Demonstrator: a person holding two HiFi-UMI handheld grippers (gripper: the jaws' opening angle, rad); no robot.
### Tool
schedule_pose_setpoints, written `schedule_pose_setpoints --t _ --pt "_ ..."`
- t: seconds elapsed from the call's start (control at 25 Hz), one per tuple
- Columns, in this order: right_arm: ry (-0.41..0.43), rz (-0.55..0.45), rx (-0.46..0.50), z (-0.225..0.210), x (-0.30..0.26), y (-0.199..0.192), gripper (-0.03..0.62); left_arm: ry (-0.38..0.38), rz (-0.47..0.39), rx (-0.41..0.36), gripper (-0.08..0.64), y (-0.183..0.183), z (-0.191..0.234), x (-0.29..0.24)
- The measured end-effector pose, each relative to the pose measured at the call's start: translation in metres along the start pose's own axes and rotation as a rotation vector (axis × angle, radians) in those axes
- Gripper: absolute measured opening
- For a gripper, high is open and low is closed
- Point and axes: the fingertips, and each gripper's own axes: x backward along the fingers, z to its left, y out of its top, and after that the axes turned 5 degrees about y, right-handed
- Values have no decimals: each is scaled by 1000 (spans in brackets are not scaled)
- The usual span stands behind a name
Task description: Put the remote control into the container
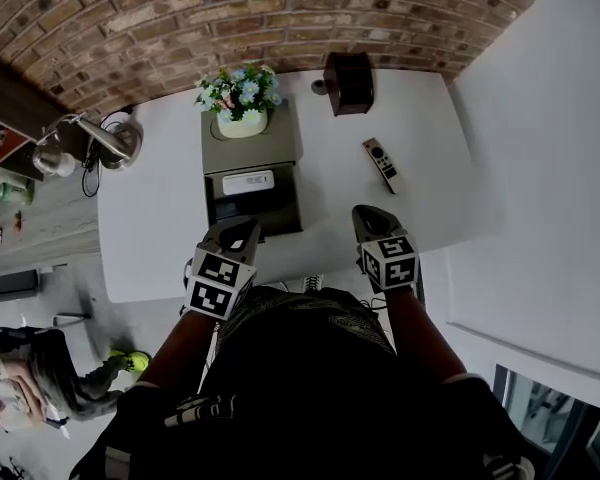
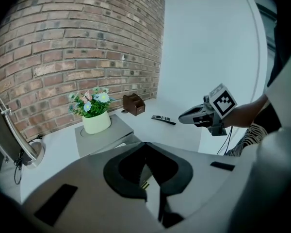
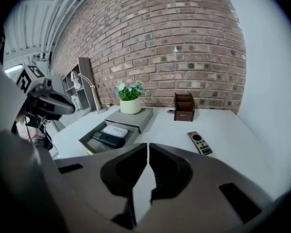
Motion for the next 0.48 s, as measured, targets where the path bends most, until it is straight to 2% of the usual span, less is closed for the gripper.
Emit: schedule_pose_setpoints --t 0.24,0.32,0.48 --pt "-119 127 134 -78 -27 -26 27 46 -4 44 5 7 -4 -8" --pt "-133 163 151 -100 -38 -30 82 69 4 62 5 7 -2 -9" --pt "-143 223 188 -139 -61 -35 148 109 21 99 5 4 3 -10"
